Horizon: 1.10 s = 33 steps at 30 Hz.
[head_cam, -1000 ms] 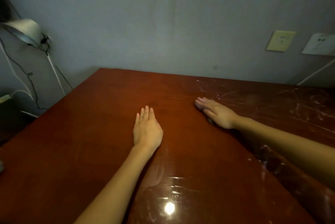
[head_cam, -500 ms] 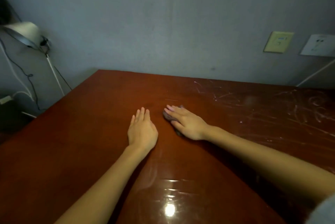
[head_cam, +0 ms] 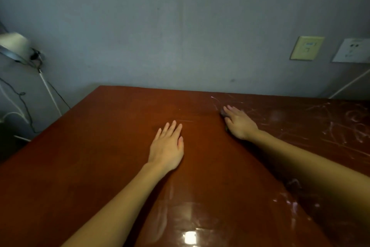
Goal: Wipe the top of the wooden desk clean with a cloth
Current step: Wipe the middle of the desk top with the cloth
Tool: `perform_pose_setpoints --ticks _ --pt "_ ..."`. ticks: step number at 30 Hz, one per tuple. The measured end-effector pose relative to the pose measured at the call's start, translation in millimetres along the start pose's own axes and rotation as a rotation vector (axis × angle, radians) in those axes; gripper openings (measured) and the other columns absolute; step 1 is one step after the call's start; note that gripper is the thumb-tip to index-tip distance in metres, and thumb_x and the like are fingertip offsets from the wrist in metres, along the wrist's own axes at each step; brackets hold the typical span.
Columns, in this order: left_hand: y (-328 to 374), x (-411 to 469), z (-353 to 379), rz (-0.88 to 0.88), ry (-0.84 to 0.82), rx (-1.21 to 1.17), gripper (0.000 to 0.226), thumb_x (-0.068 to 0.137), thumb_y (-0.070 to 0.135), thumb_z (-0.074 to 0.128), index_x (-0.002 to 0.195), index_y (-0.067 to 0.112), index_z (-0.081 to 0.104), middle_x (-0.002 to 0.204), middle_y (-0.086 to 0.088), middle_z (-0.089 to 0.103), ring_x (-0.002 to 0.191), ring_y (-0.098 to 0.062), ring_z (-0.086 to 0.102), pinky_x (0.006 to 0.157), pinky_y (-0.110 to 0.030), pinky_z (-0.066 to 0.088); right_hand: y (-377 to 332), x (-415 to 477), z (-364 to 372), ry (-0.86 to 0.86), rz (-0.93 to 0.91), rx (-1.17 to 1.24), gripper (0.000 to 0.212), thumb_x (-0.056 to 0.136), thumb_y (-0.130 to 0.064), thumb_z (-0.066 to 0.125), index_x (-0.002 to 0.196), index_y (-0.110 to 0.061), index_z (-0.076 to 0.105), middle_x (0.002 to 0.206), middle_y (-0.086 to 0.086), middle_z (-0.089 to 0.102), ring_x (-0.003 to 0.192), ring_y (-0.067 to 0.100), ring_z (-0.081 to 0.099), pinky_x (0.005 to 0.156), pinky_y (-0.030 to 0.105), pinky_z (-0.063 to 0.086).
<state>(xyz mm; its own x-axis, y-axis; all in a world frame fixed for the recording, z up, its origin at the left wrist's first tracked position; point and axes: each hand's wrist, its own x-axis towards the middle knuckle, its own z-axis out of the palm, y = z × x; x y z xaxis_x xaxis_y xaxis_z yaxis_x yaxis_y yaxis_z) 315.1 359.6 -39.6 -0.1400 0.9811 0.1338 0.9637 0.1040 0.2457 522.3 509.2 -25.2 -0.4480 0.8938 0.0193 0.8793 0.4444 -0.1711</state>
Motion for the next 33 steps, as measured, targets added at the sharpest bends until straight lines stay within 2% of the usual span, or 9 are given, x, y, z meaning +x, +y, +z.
perform_pose_setpoints --ticks 7,12,15,17,20,25,29,33 --pt "3 20 4 -0.042 -0.003 0.015 0.052 0.104 0.037 0.016 0.154 0.025 0.005 0.161 0.005 -0.001 0.148 -0.010 -0.003 0.121 -0.031 -0.002 -59 70 14 0.011 0.049 -0.006 0.056 0.102 -0.033 0.020 0.152 -0.010 0.012 0.160 0.010 0.007 0.148 0.023 0.006 0.119 0.037 0.002" --pt "3 28 5 -0.077 0.005 0.009 0.053 0.103 0.034 0.017 0.154 0.021 0.007 0.161 0.005 0.002 0.148 -0.010 -0.002 0.121 -0.032 -0.001 -105 61 19 -0.043 -0.242 -0.005 0.051 0.103 -0.029 0.022 0.152 -0.013 0.016 0.160 0.009 0.011 0.148 0.022 0.009 0.119 0.037 0.003" --pt "2 29 6 -0.074 0.004 0.014 0.053 0.103 0.034 0.017 0.154 0.020 0.008 0.161 0.005 0.003 0.148 -0.010 -0.001 0.121 -0.031 0.000 -97 30 19 -0.029 -0.385 0.010 0.050 0.103 -0.028 0.023 0.152 -0.017 0.018 0.159 0.005 0.013 0.147 0.018 0.010 0.118 0.033 0.001" --pt "1 30 6 -0.074 0.013 0.004 0.053 0.103 0.035 0.018 0.154 0.022 0.008 0.161 0.005 0.004 0.148 -0.010 0.000 0.120 -0.031 0.000 -75 11 18 -0.003 -0.417 0.009 0.049 0.103 -0.029 0.024 0.151 -0.022 0.018 0.159 0.000 0.013 0.147 0.014 0.011 0.117 0.029 0.000" --pt "-1 31 8 -0.069 0.010 0.002 0.053 0.103 0.036 0.018 0.154 0.023 0.006 0.161 0.006 0.002 0.148 -0.010 -0.002 0.120 -0.031 -0.001 -31 -1 5 0.003 -0.352 0.009 0.048 0.104 -0.030 0.025 0.151 -0.026 0.018 0.159 -0.003 0.013 0.146 0.011 0.012 0.116 0.026 0.001" --pt "0 31 11 -0.080 0.013 0.014 0.054 0.103 0.037 0.016 0.154 0.023 0.003 0.161 0.005 -0.003 0.147 -0.011 -0.006 0.121 -0.033 -0.002 26 30 -6 -0.006 -0.103 -0.015 0.048 0.104 -0.032 0.022 0.151 -0.022 0.017 0.159 0.003 0.012 0.147 0.017 0.012 0.118 0.034 0.005" --pt "2 31 11 -0.082 0.022 0.015 0.054 0.103 0.036 0.016 0.154 0.023 0.003 0.161 0.005 -0.003 0.147 -0.011 -0.006 0.121 -0.034 -0.001 18 81 -1 0.024 0.070 -0.025 0.052 0.103 -0.032 0.021 0.151 -0.013 0.016 0.159 0.009 0.012 0.147 0.023 0.012 0.119 0.039 0.006" --pt "2 33 12 -0.091 0.020 0.016 0.054 0.103 0.035 0.015 0.154 0.023 0.003 0.161 0.005 -0.002 0.147 -0.011 -0.006 0.121 -0.035 -0.001 -17 120 7 0.056 0.123 -0.012 0.051 0.101 -0.031 0.025 0.147 -0.011 0.027 0.156 0.013 0.023 0.144 0.027 0.021 0.118 0.040 0.013"
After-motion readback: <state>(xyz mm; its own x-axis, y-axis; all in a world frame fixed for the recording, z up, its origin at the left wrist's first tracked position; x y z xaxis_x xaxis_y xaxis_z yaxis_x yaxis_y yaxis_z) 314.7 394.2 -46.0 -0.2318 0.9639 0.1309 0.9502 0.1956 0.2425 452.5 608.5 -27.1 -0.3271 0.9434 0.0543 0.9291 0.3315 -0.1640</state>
